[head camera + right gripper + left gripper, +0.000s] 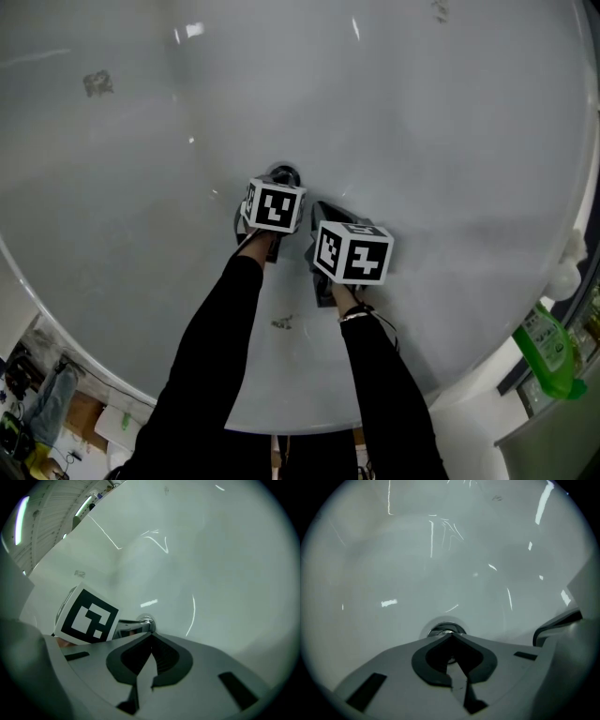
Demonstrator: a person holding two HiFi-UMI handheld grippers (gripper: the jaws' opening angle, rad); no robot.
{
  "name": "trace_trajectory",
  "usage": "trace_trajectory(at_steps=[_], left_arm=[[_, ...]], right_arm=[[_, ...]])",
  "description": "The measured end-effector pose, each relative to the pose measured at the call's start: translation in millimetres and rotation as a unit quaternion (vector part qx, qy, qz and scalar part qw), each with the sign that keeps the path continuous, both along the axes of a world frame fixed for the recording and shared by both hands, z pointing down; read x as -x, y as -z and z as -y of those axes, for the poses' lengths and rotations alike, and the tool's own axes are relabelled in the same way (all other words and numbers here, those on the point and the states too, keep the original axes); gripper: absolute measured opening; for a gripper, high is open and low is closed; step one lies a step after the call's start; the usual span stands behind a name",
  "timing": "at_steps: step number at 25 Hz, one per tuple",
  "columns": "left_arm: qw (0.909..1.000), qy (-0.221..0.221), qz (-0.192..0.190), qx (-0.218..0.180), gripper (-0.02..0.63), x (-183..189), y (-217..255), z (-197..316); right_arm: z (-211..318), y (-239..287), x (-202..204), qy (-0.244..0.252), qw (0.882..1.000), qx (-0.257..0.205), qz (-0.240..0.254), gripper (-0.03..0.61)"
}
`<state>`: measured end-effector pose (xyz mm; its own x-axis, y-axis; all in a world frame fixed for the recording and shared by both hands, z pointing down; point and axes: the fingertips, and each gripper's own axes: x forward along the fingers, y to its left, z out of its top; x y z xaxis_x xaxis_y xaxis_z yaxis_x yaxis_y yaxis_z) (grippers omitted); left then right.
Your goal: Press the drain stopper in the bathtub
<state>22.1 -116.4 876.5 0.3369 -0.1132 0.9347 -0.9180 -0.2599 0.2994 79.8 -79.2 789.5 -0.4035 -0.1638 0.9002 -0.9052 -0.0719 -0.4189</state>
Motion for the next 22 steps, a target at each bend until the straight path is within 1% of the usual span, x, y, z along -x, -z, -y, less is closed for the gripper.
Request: trace_trajectory(at_steps=[3,5,9,12,15,17,20,22], left_arm=[[0.9999,0.007,-0.012,0.006,0.008,0.8,-0.3,1.6],[0.9999,-0.001,-0.01,0.011,0.008,0.9,0.8,1.7],[0.9999,-0.014,0.002,-0.003,0.008,1.2,6.9,1.2],[0.9997,-0.013,-0.012,-0.017,0.008,-1.0,13.1,1.2],[0.9997,-0.01,-0.017,-0.015,0.008,-1.2,13.5,0.9],[0.9998,-0.008,-0.012,-0.011,0.008,0.4,13.8,0.3],[0.9998,-0.017,0.008,-0.01,0.008,6.4,17.1,0.4],[0.9996,-0.021,0.012,-0.012,0.008,7.8,20.2,1.3]], right_arm=[[1.1,-0.5,-1.3,-0.002,1.0,0.0,-0.002,-0.005],[1.1,0.1,-1.8,0.001,1.0,-0.001,-0.005,-0.005],[0.3,3.4,-3.1,0.006,1.0,-0.004,-0.012,-0.005],[-0.4,5.4,-5.2,0.005,1.0,-0.004,-0.018,-0.005],[-2.6,5.7,-3.9,-0.001,1.0,-0.004,-0.014,-0.005],[-3.5,6.7,-4.0,-0.004,1.0,-0.003,-0.013,-0.005],[-0.4,9.5,-6.4,-0.006,1.0,-0.007,-0.016,-0.005],[2.8,12.1,-7.7,-0.007,1.0,-0.01,-0.019,-0.005]])
